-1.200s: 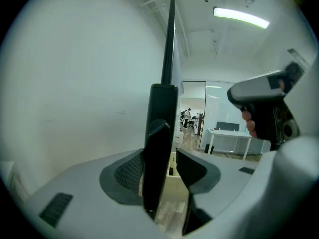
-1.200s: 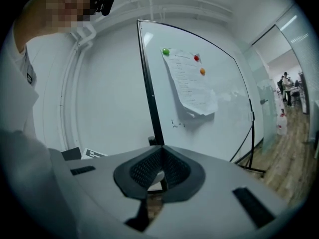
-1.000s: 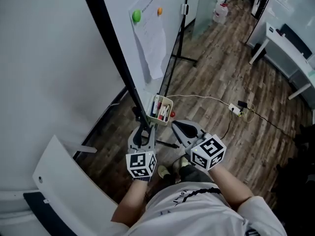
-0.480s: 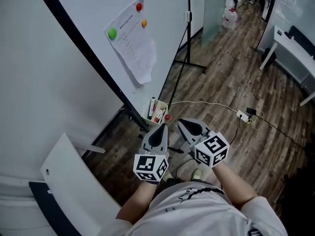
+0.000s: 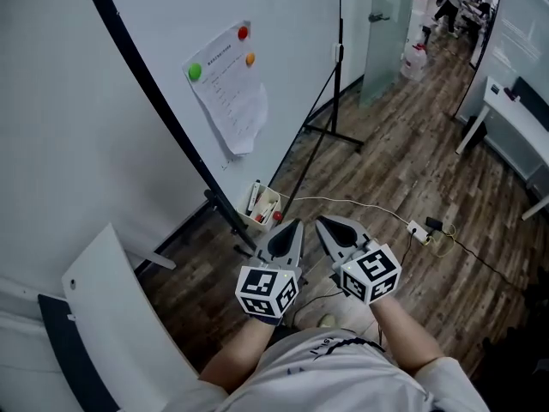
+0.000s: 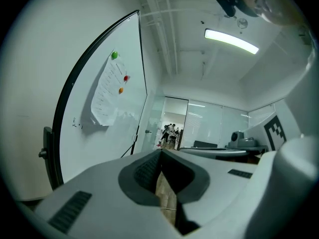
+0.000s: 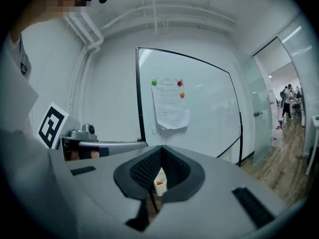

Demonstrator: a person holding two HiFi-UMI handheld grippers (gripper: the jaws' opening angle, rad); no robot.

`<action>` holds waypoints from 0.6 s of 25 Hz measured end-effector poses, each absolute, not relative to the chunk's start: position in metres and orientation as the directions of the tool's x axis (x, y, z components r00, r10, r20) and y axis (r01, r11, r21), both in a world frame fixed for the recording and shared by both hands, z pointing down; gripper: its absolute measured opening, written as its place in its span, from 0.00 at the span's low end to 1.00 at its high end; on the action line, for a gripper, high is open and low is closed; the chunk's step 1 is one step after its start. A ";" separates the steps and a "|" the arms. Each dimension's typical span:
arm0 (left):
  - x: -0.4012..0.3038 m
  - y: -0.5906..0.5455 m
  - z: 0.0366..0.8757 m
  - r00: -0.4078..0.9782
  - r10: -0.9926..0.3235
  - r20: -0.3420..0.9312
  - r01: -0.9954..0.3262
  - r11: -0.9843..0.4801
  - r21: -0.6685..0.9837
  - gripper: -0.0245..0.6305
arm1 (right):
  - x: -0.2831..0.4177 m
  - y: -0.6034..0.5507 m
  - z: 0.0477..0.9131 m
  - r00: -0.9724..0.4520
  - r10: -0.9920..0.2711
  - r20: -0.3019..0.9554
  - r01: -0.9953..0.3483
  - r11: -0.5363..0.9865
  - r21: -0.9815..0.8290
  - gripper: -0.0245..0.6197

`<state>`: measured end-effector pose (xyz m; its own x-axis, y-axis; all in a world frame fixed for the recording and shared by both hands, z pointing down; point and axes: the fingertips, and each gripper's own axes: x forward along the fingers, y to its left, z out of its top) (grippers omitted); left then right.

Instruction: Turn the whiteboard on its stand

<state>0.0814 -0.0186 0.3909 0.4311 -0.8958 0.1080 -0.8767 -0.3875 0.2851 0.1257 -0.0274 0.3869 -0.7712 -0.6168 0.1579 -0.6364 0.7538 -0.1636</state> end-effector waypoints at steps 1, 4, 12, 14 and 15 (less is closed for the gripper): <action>0.086 -0.018 0.389 0.432 -0.896 0.106 -0.876 -0.389 0.284 0.05 | 0.129 -0.027 0.385 -0.772 -0.617 0.153 -0.635 0.755 -0.162 0.06; 0.098 -0.018 0.381 0.438 -0.894 0.098 -0.875 -0.399 0.273 0.05 | 0.140 -0.025 0.377 -0.775 -0.617 0.136 -0.631 0.760 -0.154 0.06; 0.119 -0.018 0.379 0.455 -0.884 0.102 -0.869 -0.417 0.268 0.05 | 0.158 -0.024 0.376 -0.770 -0.625 0.128 -0.638 0.754 -0.156 0.06; 0.123 -0.018 0.380 0.459 -0.882 0.104 -0.867 -0.419 0.268 0.05 | 0.161 -0.024 0.377 -0.768 -0.627 0.129 -0.640 0.752 -0.157 0.06; 0.125 -0.019 0.381 0.460 -0.882 0.104 -0.867 -0.420 0.268 0.05 | 0.163 -0.024 0.378 -0.768 -0.627 0.129 -0.641 0.752 -0.156 0.06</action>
<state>0.1250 -0.0186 0.3806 0.4596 -0.8819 0.1044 -0.8670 -0.4201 0.2682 0.1630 -0.0243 0.3780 -0.7679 -0.6275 0.1286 -0.6405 0.7519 -0.1561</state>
